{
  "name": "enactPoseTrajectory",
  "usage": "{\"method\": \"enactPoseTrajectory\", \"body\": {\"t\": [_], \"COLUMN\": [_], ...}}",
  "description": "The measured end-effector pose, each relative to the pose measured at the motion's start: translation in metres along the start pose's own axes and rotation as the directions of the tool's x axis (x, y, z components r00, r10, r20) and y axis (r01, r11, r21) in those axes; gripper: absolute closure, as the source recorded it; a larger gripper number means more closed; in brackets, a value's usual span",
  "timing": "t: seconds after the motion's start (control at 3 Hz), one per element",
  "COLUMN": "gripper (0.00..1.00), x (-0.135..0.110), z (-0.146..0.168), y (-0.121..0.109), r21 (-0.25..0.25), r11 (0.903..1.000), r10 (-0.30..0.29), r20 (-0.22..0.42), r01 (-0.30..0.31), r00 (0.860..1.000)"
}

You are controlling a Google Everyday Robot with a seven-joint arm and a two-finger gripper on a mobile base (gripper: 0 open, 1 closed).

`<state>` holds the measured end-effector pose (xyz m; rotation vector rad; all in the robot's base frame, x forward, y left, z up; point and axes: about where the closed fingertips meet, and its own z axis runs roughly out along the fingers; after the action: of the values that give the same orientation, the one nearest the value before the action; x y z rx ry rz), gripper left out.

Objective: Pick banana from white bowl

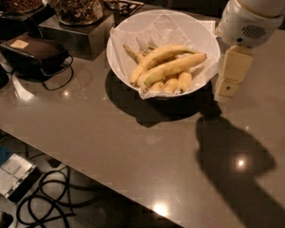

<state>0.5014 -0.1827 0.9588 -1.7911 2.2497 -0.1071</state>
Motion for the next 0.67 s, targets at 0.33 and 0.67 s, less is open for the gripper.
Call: {"method": "enactPoseTrajectory", "body": {"t": [0.33,0.67], "gripper": [0.18,0.41], "x": [-0.0125,-0.0202], "z": [0.0082,0.014], "y": [-0.0147,-0.0244], "r21": [-0.016,-0.03], "r11": [0.9994,0.9982], "r10": [-0.032,-0.052], "r20": [-0.009,-0.015], "r01": [0.032,0.051], "r00": [0.999,0.999]}}
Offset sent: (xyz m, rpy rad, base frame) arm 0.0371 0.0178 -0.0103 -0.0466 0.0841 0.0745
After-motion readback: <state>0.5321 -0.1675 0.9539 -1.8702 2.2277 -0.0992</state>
